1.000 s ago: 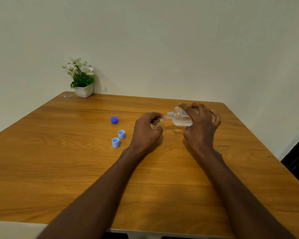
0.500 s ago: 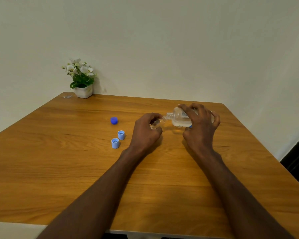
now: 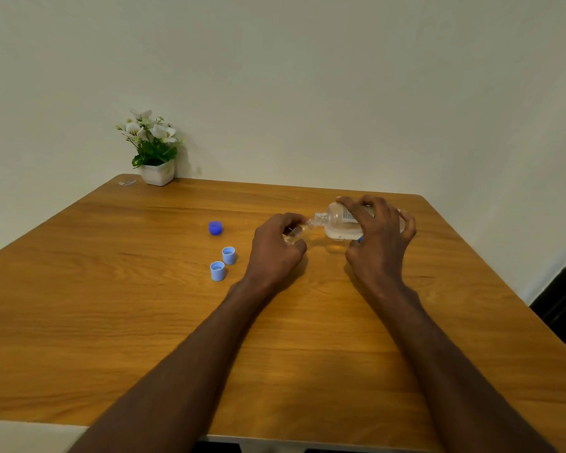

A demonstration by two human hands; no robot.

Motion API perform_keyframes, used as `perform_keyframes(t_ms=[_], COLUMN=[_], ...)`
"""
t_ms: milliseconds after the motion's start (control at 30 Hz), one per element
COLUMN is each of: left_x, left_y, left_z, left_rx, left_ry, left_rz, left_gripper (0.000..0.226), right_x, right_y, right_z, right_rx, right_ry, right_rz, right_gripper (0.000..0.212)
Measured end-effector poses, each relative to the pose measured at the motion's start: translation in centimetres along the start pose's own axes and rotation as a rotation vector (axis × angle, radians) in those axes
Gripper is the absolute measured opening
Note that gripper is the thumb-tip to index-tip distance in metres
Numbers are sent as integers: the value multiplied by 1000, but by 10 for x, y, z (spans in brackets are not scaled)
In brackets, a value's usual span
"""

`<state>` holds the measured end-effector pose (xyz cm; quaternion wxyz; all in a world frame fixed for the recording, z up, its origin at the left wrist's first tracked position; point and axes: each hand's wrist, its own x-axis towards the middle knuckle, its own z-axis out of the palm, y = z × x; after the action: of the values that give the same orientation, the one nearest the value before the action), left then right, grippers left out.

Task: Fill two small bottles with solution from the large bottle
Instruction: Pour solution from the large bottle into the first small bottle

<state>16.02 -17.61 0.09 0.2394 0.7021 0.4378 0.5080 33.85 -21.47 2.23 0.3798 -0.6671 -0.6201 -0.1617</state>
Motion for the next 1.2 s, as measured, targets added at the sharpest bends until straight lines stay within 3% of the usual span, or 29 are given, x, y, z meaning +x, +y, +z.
perform_keyframes(t_ms=[1200], left_x=[-1], left_y=[3], left_z=[0], left_rx=[-10], left_ry=[-6], left_rz=[8], left_gripper=[46], right_x=[1], right_y=[1], right_z=[0], right_rx=[-12], right_ry=[-9], right_rz=[10], right_gripper=[94])
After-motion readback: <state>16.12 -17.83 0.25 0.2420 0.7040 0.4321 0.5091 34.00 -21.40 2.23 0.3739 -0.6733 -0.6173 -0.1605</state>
